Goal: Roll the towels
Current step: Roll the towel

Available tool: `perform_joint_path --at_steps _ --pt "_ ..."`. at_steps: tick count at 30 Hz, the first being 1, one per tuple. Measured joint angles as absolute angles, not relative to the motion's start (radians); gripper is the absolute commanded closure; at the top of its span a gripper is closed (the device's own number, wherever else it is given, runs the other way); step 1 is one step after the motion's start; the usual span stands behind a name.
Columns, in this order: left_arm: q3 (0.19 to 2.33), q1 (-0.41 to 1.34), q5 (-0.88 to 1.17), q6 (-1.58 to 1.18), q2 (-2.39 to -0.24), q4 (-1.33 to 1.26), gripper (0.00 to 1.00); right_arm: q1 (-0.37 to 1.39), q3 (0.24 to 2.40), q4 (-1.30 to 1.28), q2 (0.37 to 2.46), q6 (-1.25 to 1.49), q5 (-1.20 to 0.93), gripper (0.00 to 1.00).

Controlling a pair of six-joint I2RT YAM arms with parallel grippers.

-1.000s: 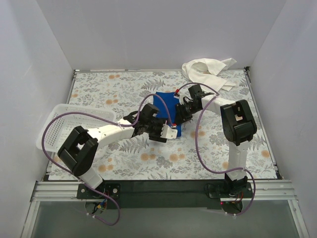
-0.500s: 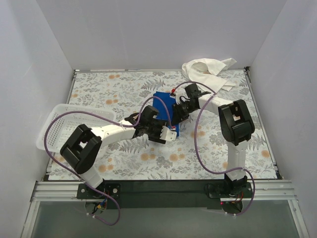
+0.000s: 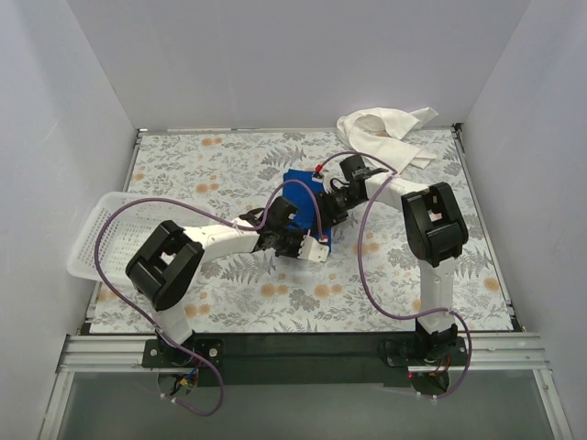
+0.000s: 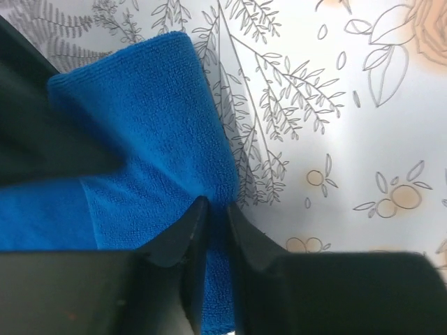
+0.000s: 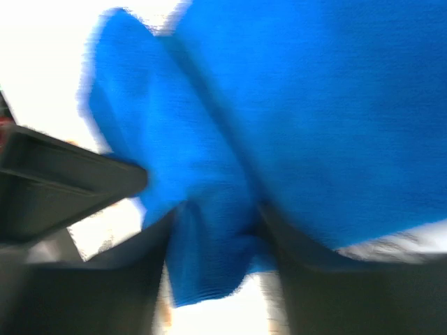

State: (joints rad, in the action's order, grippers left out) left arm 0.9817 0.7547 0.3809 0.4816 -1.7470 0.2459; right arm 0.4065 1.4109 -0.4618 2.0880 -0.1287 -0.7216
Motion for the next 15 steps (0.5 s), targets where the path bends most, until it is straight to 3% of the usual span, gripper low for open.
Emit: perform_joint_path --at_steps 3,9,15 --pt "1.021 0.754 0.400 0.466 -1.763 0.308 0.94 0.408 1.411 -0.491 2.061 -0.128 -0.762 0.20" --pt "1.099 0.754 0.478 0.387 -1.790 0.466 1.00 0.305 1.404 -0.555 1.976 -0.196 -0.708 0.13" --pt "1.183 0.747 0.605 0.285 -1.830 0.656 1.00 0.124 1.338 -0.656 1.771 -0.331 -0.706 0.20"
